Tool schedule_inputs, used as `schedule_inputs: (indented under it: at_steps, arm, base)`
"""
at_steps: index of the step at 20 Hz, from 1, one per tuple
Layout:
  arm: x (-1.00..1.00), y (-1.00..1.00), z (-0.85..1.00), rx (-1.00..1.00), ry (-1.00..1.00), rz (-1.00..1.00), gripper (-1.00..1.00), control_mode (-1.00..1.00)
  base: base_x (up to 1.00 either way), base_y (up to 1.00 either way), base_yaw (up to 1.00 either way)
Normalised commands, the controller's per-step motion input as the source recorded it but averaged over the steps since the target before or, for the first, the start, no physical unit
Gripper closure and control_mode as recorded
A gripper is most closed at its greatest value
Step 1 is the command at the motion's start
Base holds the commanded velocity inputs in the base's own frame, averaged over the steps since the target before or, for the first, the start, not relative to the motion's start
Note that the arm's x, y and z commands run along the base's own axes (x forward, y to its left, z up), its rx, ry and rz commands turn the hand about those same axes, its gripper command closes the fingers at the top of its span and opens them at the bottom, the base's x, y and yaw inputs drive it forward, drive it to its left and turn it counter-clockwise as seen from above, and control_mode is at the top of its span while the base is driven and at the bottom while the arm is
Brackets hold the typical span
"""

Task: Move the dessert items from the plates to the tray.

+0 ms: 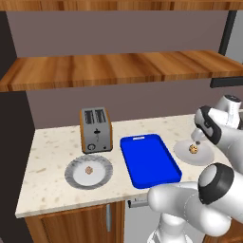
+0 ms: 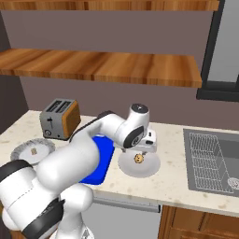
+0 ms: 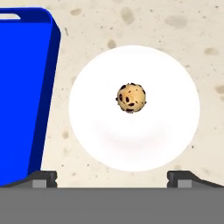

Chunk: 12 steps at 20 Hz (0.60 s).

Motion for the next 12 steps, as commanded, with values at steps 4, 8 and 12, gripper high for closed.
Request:
schedule_inputs:
  at_steps: [4, 8, 12]
  arm:
    - [0.07, -0.04, -0.29, 0.00, 0.00, 0.00, -1.00, -1.00]
    - [0.15, 0.00, -0.28, 0.00, 0.00, 0.00, -1.00, -1.00]
    - [0.24, 0.00, -0.20, 0.00, 0.00, 0.00, -1.00, -1.00]
  base:
    - [0.00, 0.00, 0.00]
    - [0.00, 0.00, 0.00]
    - [0.00, 0.00, 0.00]
